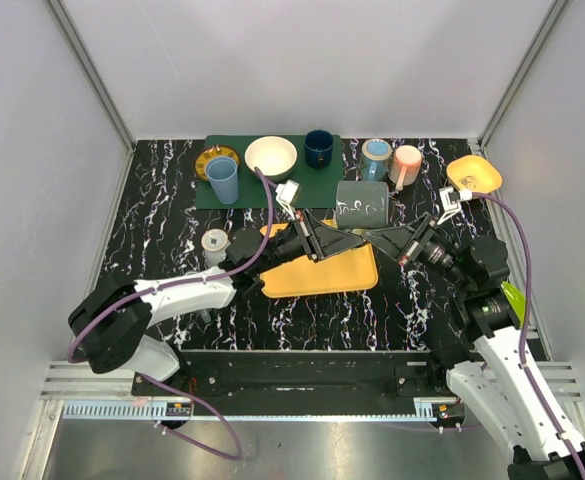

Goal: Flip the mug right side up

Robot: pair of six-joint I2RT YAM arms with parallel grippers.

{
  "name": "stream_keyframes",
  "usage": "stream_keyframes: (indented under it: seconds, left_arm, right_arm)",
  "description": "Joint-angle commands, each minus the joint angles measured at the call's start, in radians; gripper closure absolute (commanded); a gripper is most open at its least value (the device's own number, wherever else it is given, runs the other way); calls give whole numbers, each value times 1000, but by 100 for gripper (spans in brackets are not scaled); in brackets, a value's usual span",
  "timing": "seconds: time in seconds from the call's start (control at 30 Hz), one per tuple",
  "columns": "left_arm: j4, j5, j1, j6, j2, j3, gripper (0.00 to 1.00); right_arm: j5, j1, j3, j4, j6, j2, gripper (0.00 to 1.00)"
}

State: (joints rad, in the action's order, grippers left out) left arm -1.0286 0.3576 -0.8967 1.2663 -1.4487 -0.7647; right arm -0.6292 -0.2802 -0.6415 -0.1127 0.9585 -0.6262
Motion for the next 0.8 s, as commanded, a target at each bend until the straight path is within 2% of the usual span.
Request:
stream_keyframes:
  seconds: [0.0,0.1,0.13,0.17,0.2,0.23,0.27,0.4,0.5,0.6,0.63,0.7,0.73,0.77]
  left_arm:
    - [-140,-34,21,-18,22,-73,100]
    - [-130,-26,21,-31,34,-68,100]
    - [-81,-22,21,-48,53,-70,100]
    - [-42,-8,21,-70,65,-80,100]
    - [-1,-8,19,-124,82,-84,100]
    - [68,-9,18,-158,123,-79,100]
    - [102,-19,15,-220,145,-78,100]
    - [243,-77,13,-361,267,-45,100]
    - [291,-129,13,-431,358,-7,100]
    - [430,-196,13,-524,448,-5,100]
    - [582,-230,12,-553,505,-27,100]
    - [765,-354,7,-665,578,-57,100]
    - [944,-408,5,-697,599,-85,100]
    - [1022,-502,5,-744,617,-96,100]
  right_arm:
    - [-112,-17,-12,53,-49,14,100]
    - [-119,-16,-17,79,-67,20,100]
    - [-121,-16,-21,93,-81,22,100]
    - [-116,-17,-30,108,-95,23,95]
    - [-109,-19,-58,178,-112,25,79]
    - [-90,-17,-73,206,-138,28,68]
    - [-81,-17,-87,228,-150,29,50]
    - [-47,-17,-164,300,-179,33,31]
    - [-41,-17,-194,311,-181,23,25]
    - [-14,-17,-228,373,-194,22,24]
    - [44,-17,-242,408,-223,26,23]
    - [110,-17,-276,508,-256,46,23]
    - [170,-17,-288,540,-291,57,23]
    - [202,-17,-300,573,-306,60,23]
